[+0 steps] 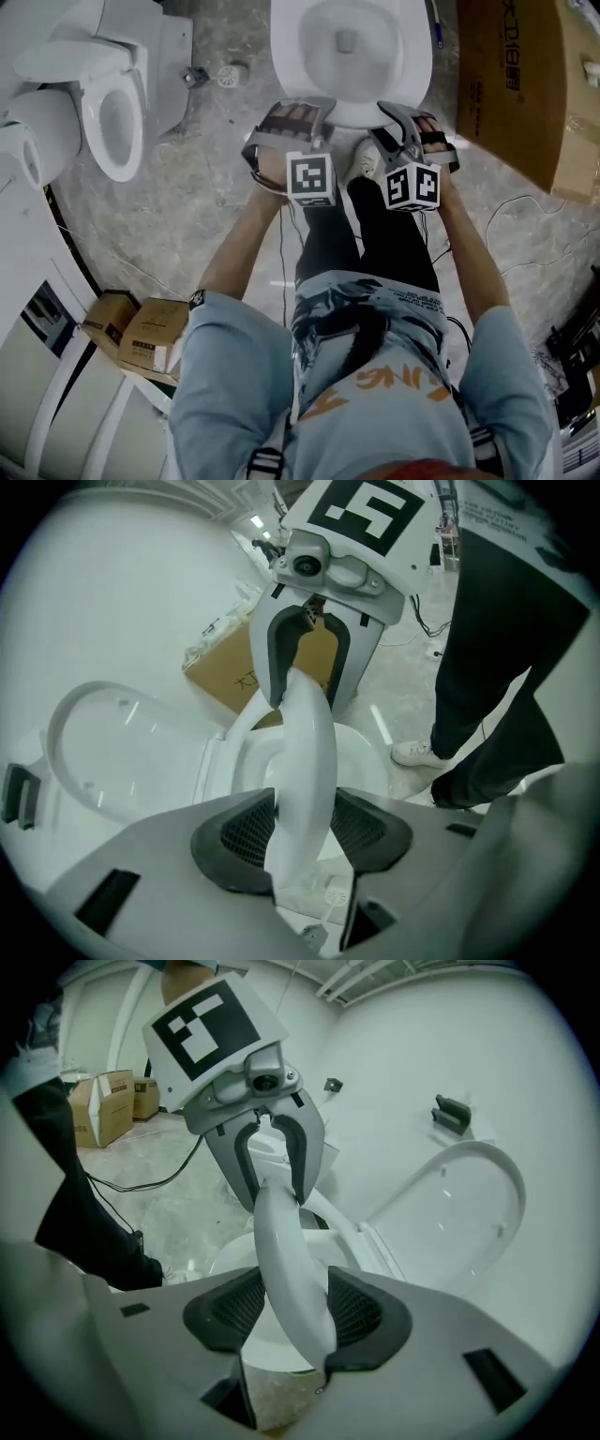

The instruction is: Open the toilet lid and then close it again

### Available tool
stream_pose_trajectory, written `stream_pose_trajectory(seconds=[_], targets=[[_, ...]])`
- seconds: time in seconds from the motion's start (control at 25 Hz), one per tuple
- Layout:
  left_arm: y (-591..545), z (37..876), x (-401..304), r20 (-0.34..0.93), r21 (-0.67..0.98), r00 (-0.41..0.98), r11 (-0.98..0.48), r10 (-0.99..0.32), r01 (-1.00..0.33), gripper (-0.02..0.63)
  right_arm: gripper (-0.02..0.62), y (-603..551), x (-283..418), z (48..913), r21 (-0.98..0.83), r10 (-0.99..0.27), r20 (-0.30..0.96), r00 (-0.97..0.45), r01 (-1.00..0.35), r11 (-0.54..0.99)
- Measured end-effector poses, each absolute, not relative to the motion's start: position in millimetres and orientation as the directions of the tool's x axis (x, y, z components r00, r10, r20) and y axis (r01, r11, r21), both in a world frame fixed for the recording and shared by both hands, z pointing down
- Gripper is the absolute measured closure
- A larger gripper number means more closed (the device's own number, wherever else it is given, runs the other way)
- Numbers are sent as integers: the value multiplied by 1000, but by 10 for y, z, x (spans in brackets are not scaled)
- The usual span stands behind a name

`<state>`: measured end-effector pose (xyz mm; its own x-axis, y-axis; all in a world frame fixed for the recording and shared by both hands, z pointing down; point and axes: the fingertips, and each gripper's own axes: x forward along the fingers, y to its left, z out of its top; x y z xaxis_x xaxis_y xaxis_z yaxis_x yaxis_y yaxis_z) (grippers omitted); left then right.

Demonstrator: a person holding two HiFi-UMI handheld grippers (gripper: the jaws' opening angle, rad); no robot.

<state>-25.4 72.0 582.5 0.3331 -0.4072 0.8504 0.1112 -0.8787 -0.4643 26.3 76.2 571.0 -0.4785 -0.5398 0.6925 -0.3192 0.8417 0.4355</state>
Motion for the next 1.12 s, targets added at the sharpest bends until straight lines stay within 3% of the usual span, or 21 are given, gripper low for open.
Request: stream_pose_trajectory(seconds=[0.24,0.6,0.88,1.12], targets=[[455,5273,-211,810,-503,353,-865,-467,9,413,396,507,326,5136,491,-618,627,-474,-375,786],[-84,4542,-171,766,-480,362,-847,-532,-229,411,397,-17,452,4404,448,-674,563,-479,-509,736],[-583,4062,-127,714,-474,367,-798,-596,-373,411,397,-501,541,3902,496,-731,510,-454,-539,681],[-1068,3722,-102,666,-464,397,-767,-632,-443,416,403,-978,581,3560,495,-775,474,-418,-601,627]])
